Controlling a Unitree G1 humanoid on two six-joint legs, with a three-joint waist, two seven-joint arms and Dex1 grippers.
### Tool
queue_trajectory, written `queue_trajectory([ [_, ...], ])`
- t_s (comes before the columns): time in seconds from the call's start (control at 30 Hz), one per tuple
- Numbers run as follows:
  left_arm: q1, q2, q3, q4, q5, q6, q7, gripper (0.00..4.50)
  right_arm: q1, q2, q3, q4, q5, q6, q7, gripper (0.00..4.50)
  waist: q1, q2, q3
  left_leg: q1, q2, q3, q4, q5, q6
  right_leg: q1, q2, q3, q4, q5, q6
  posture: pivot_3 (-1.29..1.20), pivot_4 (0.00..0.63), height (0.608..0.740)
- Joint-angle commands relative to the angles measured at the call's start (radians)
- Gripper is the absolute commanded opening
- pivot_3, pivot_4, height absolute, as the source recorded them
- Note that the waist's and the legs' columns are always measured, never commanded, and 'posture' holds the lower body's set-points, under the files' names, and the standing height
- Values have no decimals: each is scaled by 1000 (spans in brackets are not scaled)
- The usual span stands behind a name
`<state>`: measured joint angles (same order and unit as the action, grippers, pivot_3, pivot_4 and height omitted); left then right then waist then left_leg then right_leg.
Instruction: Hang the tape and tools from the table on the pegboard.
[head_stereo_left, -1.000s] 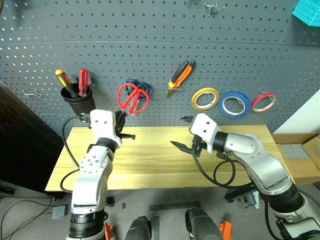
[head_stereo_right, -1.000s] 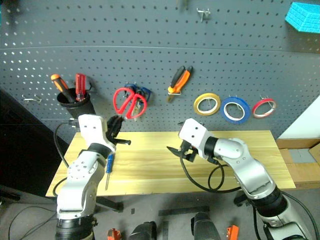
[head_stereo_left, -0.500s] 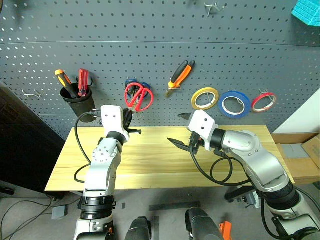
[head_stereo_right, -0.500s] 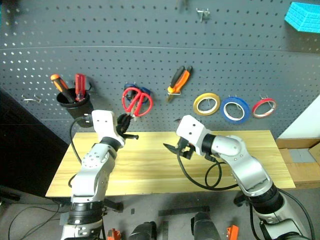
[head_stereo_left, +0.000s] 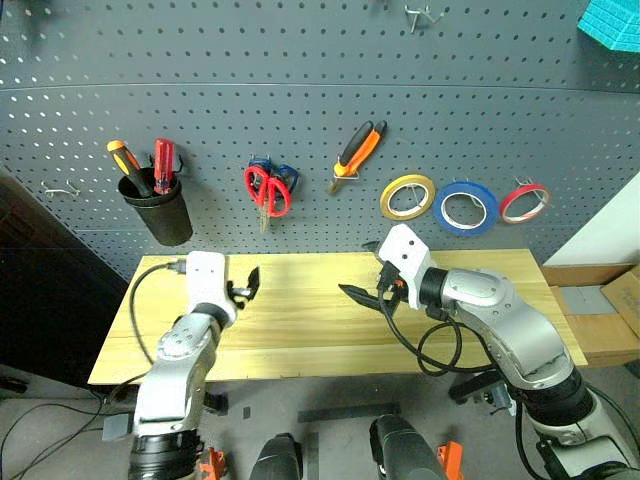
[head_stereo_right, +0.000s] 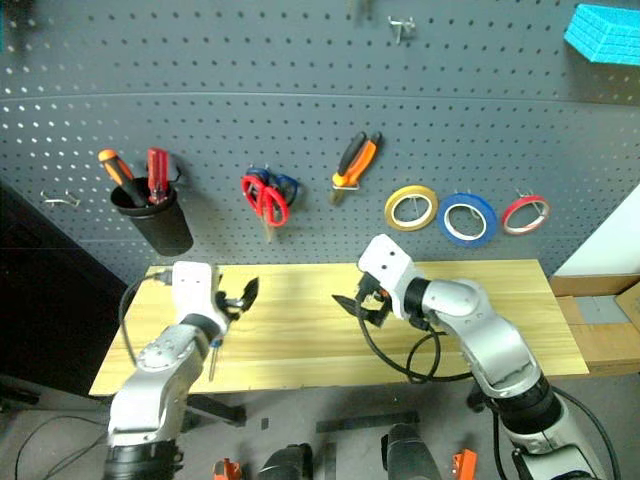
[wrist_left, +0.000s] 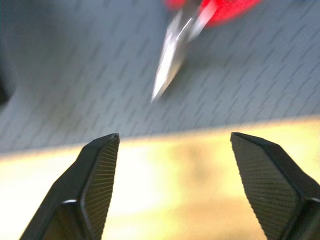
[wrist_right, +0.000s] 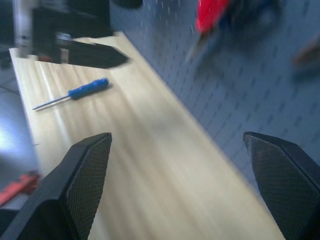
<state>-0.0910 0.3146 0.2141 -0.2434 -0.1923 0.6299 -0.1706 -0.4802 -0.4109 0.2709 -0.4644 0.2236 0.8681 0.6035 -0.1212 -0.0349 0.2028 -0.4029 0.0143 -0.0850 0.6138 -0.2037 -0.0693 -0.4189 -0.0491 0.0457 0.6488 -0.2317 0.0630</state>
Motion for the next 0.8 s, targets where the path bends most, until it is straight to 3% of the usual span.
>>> queue_trajectory([
  [0.03, -11, 46, 101, 23, -26, 77, 10, 3701, -9, 43, -37, -63, 62, 131, -39, 4500, 4, 0, 3, 0, 0, 0, 0, 0, 0, 0, 0, 0, 0, 0, 0, -140, 214, 740],
  [0.27, -102, 118, 160, 241, -62, 242, -13, 3701, -59, 170, -23, -65, 124, 323, -121, 4500, 9, 0, 22, 1, 0, -1, 0, 0, 0, 1, 1, 0, 0, -1, -1, -144, 276, 740],
  [0.43, -187, 132, 128, 419, -39, 228, -10, 3701, -81, 195, 56, -60, 123, 339, -143, 4500, 10, -1, 47, 0, 1, -1, -2, 0, 0, -1, 1, -1, 0, -1, -2, -151, 315, 740],
  [0.8, -381, 135, 51, 823, 14, 125, -18, 3701, -93, 177, 137, -92, 144, 340, -135, 4500, 7, -1, 78, -2, 1, -1, -2, 0, 0, -3, 0, -1, 0, -1, -1, -181, 334, 740],
])
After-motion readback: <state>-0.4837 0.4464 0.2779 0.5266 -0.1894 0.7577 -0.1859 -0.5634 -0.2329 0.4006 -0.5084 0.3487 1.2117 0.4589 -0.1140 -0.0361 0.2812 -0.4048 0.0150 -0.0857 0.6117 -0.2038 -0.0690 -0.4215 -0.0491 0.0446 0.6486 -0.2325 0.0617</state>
